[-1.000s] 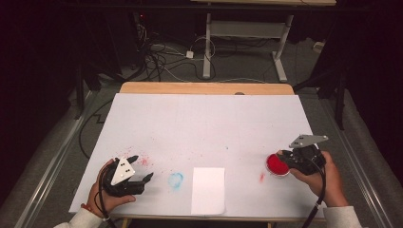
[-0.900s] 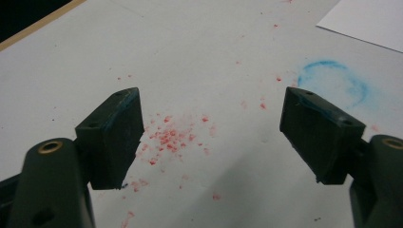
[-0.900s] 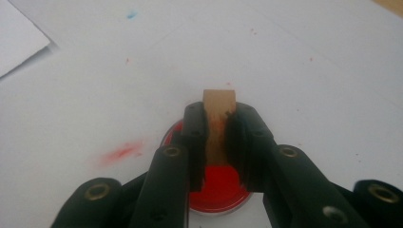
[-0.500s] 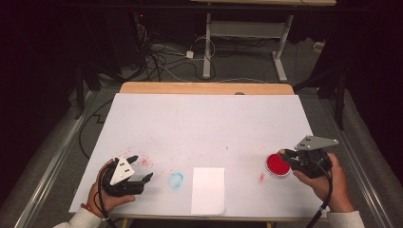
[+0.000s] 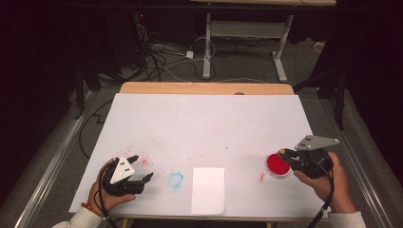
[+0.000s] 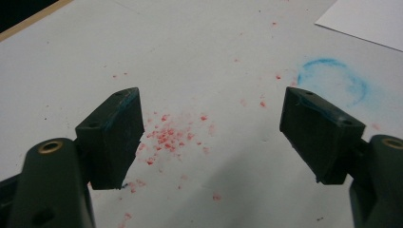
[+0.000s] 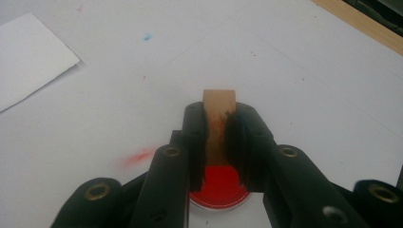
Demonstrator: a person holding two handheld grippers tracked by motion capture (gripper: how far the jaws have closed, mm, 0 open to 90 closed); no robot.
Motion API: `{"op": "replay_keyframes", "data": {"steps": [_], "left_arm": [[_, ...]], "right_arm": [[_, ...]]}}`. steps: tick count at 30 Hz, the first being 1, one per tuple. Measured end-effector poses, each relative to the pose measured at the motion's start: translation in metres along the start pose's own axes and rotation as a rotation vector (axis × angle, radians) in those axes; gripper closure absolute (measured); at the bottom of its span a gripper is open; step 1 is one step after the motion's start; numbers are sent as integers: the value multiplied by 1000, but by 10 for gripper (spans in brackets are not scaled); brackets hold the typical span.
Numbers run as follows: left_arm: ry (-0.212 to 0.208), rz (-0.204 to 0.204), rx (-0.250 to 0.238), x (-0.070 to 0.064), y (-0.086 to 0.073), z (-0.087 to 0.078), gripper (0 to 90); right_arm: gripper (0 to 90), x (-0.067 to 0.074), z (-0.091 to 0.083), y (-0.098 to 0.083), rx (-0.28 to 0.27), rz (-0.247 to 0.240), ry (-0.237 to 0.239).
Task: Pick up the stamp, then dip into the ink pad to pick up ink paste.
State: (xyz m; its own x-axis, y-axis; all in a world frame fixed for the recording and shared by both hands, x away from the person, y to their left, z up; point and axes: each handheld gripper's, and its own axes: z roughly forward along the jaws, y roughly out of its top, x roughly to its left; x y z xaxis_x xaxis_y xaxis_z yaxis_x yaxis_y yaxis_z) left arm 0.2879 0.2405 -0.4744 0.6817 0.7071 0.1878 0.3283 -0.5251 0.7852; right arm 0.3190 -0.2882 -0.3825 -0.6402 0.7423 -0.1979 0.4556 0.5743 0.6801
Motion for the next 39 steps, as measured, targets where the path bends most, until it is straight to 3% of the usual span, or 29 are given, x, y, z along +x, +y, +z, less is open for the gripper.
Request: {"op": "replay_keyframes", "data": {"steps": [2, 11, 19, 23, 28, 35, 39], "left_arm": [[6, 18, -1, 0, 0, 0, 219], [-2, -6, 9, 1, -2, 1, 219], [9, 5, 14, -1, 0, 2, 219], [17, 31, 16, -2, 1, 3, 219], [22, 34, 16, -2, 0, 0, 219], [22, 34, 25, -3, 0, 1, 219], [22, 35, 29, -3, 0, 1, 218]], "right_arm": [[764, 1, -1, 1, 0, -4, -1], [764, 1, 3, 2, 10, -10, 10], [764, -1, 16, -7, 53, 18, -25], [764, 1, 26, -18, 109, 53, -52], [764, -3, 39, -30, 122, 120, -55], [765, -7, 50, -32, 153, 143, -63], [765, -10, 57, -35, 172, 151, -44]]}}
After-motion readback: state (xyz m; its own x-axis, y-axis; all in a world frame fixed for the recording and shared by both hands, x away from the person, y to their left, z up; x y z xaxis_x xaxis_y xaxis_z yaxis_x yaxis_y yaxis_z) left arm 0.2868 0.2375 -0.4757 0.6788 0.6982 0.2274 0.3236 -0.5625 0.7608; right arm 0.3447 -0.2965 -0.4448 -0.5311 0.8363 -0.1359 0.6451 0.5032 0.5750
